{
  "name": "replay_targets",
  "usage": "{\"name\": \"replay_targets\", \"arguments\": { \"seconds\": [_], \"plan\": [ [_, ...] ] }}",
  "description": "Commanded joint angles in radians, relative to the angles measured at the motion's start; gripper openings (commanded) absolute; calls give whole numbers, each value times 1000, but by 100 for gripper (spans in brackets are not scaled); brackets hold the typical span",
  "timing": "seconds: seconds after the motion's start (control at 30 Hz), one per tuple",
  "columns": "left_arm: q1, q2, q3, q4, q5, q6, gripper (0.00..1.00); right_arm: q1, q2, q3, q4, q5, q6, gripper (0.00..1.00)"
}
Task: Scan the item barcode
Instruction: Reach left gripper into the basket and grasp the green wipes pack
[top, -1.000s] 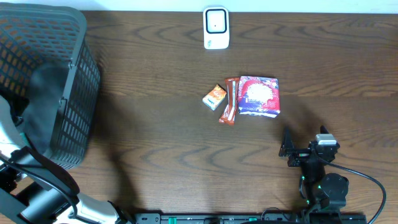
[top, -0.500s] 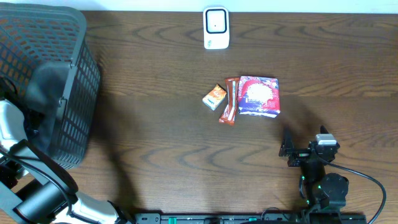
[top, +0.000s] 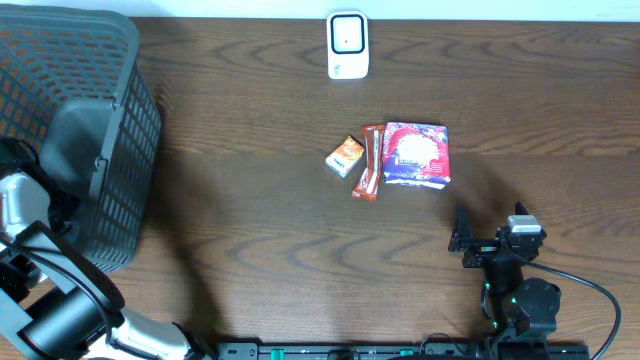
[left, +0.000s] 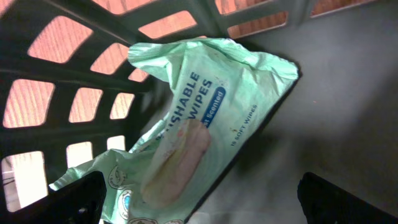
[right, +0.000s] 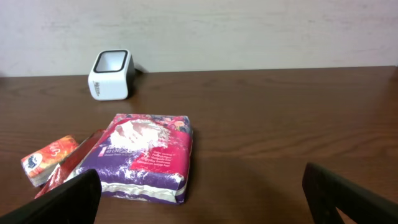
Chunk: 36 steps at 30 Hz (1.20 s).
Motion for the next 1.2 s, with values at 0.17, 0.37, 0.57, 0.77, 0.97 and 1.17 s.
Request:
{"name": "replay_targets", "arguments": {
  "seconds": [0.17,0.37,0.57,0.77,0.97,1.17],
  "plan": [
    [3,-58,47,-1,-106,33,94,-18,-6,-2,-4,8,0,99],
    [5,-26,23,2,-105,58,91,-18,-6,-2,-3,8,0,99],
    [5,56,1,0,-83,54,91,-17,-6,-2,-4,8,0,99],
    [5,135,4,-6,-50,55,50,-18,-6,-2,-3,8,0,99],
    [-15,-50,89,-31,-100,73,8,-17,-6,-2,-4,8,0,99],
    [-62,-334,124,129,154,62,7,-18,-6,-2,-4,8,0,99]
  ]
}}
